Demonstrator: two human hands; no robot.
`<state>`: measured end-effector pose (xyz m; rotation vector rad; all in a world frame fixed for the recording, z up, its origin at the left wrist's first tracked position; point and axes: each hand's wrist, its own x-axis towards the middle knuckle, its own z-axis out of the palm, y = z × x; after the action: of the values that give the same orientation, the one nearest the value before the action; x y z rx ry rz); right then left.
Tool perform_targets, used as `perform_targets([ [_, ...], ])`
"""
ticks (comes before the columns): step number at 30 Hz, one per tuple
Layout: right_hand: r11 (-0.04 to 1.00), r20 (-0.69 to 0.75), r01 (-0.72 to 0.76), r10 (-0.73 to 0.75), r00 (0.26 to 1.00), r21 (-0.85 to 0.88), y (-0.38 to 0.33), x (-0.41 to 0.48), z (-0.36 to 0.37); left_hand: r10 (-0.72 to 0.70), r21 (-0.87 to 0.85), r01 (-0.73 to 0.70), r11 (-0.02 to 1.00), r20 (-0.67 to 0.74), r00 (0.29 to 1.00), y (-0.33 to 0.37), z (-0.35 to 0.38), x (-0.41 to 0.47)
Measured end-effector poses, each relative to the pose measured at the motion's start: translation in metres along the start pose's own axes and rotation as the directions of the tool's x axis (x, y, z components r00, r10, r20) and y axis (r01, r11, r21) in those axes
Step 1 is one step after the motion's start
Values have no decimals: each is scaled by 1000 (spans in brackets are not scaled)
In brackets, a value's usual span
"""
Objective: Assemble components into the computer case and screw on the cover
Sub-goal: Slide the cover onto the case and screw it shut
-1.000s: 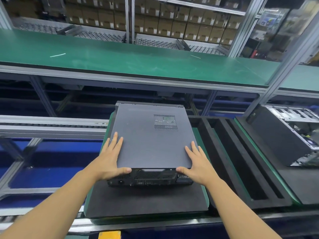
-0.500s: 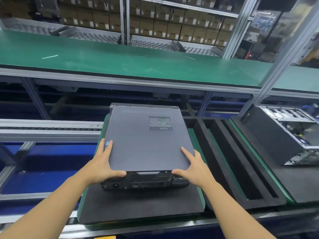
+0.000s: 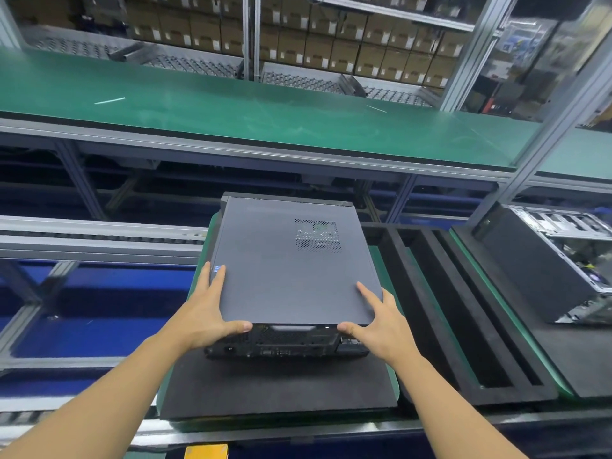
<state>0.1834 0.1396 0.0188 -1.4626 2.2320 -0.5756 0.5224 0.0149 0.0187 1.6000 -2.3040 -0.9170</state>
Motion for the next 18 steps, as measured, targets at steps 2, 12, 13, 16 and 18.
perform_targets([
  [2,1000,-11,-3,3,1000,4,-2,-1,0,2,2,-2,1000,-8,1000,0,0,0],
  [12,999,-15,-26,26,1000,25,0,-2,3,-25,-56,24,998,-16,1000,-5,4,1],
  [13,999,-3,-20,20,1000,27,2,-2,2,-28,-62,28,998,-8,1000,-5,2,3],
  [16,1000,58,4,-5,998,13,6,-2,-5,-25,-65,25,998,4,1000,-6,-1,3],
  [18,1000,95,14,-13,995,-10,8,-2,-8,-8,-39,9,999,17,1000,-7,-2,2],
])
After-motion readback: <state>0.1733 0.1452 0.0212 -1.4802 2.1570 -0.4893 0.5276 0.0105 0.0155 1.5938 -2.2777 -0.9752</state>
